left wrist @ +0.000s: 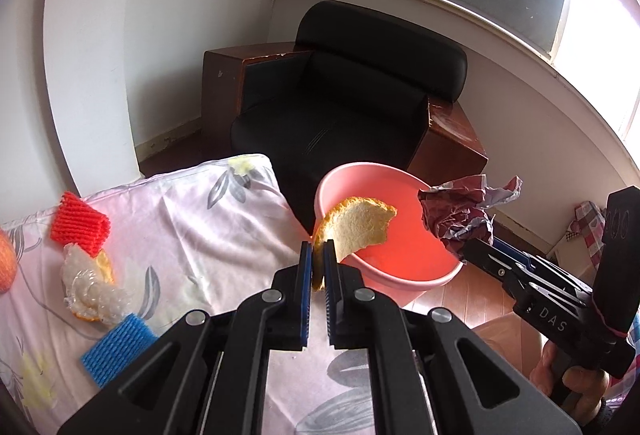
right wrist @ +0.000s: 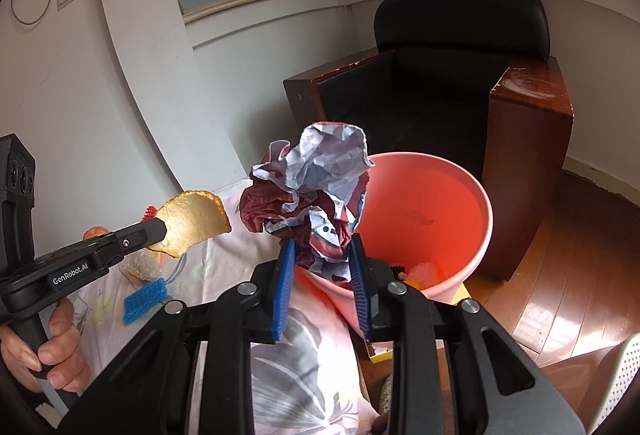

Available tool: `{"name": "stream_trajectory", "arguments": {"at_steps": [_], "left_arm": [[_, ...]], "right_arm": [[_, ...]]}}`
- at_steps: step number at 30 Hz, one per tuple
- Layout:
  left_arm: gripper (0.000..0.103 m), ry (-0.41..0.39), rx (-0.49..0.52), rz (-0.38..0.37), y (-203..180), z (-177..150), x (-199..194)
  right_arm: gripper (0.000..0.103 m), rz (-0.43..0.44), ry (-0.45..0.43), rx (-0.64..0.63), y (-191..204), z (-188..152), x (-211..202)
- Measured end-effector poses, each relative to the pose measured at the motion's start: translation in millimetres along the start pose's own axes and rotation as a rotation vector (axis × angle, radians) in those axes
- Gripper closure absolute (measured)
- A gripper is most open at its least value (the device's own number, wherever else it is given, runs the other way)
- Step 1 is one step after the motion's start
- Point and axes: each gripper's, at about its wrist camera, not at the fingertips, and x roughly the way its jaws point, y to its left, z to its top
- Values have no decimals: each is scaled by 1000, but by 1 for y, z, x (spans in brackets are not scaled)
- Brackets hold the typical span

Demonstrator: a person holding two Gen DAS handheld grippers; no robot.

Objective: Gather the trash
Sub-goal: 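Carry bread crust and crumpled paper in both tools over pink bucket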

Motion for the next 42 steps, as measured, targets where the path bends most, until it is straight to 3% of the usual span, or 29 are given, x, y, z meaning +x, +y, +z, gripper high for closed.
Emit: {"name": "stream_trajectory", "arguments": {"at_steps": [12,42], "left_arm": [[98,7,58,-22,-50,22,39],[98,83,153,-21,-88,22,110]], "right_arm": [[75,-4,-10,64,-45,19,22],[75,-85,37,157,-98,17,53]]}}
